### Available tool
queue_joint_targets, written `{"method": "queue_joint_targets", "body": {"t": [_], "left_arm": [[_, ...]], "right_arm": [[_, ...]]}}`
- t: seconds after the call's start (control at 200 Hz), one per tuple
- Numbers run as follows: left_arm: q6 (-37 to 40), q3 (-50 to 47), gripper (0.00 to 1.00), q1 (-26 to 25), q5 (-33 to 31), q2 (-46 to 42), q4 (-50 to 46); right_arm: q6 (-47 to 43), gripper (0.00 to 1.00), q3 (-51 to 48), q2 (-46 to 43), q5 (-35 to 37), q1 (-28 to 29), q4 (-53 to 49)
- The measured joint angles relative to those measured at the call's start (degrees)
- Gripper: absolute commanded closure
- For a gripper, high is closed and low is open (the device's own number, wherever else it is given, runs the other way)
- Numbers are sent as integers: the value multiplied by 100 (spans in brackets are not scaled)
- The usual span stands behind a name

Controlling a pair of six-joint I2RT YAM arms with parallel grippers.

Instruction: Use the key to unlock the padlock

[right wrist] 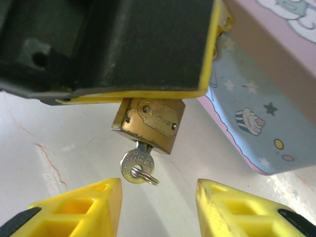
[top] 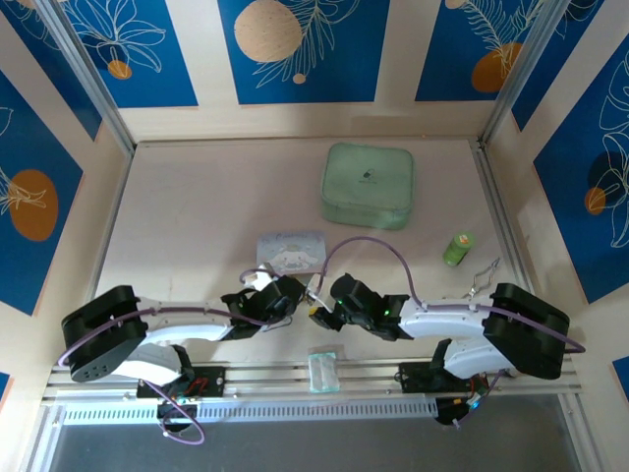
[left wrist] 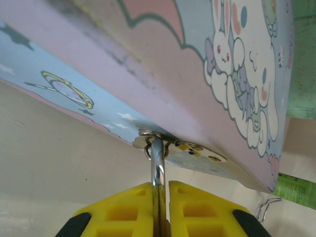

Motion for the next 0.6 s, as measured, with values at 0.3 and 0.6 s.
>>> {"method": "queue_joint_targets", "body": {"t": [0.3, 0.6], "left_arm": [[-2, -20, 100, 11, 81, -4, 103], [-26, -68, 100, 22, 103, 7, 188]], "right_arm": [[-61, 72, 232, 251, 96, 31, 267], [4, 84, 236, 282, 44, -20, 260]]}}
